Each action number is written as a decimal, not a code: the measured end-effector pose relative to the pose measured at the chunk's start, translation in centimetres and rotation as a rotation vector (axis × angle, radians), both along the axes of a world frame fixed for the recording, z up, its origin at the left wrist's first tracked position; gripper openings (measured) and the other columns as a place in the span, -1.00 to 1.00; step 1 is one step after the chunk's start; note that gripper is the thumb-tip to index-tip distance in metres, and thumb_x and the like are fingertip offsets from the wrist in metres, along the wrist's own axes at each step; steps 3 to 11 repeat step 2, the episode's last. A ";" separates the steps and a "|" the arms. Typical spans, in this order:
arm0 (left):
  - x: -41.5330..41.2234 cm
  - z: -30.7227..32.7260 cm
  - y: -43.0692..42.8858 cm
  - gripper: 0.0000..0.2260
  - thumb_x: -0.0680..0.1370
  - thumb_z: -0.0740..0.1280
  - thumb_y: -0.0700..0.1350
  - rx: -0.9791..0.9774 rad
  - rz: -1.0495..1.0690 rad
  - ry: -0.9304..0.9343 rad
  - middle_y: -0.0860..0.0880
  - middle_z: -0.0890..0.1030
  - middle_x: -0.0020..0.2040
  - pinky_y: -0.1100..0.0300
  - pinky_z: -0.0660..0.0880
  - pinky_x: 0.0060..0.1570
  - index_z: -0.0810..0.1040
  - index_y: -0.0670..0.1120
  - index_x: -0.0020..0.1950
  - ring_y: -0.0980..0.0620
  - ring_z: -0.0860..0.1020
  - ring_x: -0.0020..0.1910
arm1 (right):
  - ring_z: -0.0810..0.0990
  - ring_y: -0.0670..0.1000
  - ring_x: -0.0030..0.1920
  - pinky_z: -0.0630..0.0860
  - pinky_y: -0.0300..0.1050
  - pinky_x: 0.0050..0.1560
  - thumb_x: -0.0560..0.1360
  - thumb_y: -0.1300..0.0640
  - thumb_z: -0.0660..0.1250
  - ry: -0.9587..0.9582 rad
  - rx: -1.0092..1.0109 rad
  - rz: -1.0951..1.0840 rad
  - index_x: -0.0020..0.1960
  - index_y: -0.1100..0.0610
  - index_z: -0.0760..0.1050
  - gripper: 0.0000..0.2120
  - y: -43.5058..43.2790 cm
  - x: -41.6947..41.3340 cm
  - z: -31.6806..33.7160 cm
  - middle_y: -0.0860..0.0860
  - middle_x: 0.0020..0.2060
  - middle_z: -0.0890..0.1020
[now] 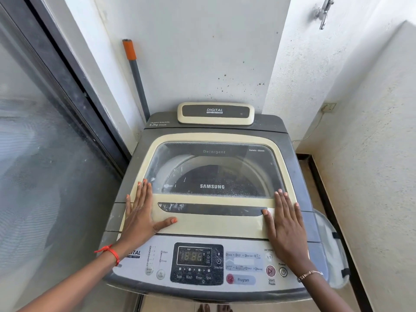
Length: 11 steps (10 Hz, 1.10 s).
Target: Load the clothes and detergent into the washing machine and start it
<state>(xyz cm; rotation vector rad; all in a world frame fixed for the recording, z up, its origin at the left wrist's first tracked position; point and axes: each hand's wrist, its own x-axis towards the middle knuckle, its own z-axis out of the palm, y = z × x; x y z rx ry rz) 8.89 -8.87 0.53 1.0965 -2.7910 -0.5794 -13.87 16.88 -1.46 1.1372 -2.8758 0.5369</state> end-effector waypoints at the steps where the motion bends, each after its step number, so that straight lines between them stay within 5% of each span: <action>1: 0.0 0.0 -0.3 0.17 0.10 -0.10 0.67 0.004 0.009 -0.021 0.03 -0.40 0.47 0.03 -0.45 0.39 -0.42 -0.03 0.43 0.18 -0.45 0.41 | -0.13 -0.14 0.49 -0.31 -0.21 0.47 0.48 -0.33 -0.38 -0.037 -0.046 0.008 0.47 0.10 -0.12 -0.27 0.1 0.0 0.3 -0.02 0.50 0.01; 2: -0.5 0.4 0.2 0.16 0.11 -0.12 0.66 0.011 -0.016 -0.017 0.03 -0.46 0.44 0.01 -0.51 0.34 -0.46 -0.04 0.42 0.17 -0.48 0.40 | -0.27 -0.20 0.47 -0.38 -0.27 0.43 0.41 -0.39 -0.43 -0.088 -0.122 0.021 0.47 0.06 -0.20 -0.22 -0.7 0.0 1.0 -0.06 0.50 -0.12; 11: -0.5 0.4 0.2 0.16 0.11 -0.12 0.66 0.011 -0.016 -0.017 0.03 -0.46 0.44 0.01 -0.51 0.34 -0.46 -0.04 0.42 0.17 -0.48 0.40 | -0.27 -0.20 0.47 -0.38 -0.27 0.43 0.41 -0.39 -0.43 -0.088 -0.122 0.021 0.47 0.06 -0.20 -0.22 -0.7 0.0 1.0 -0.06 0.50 -0.12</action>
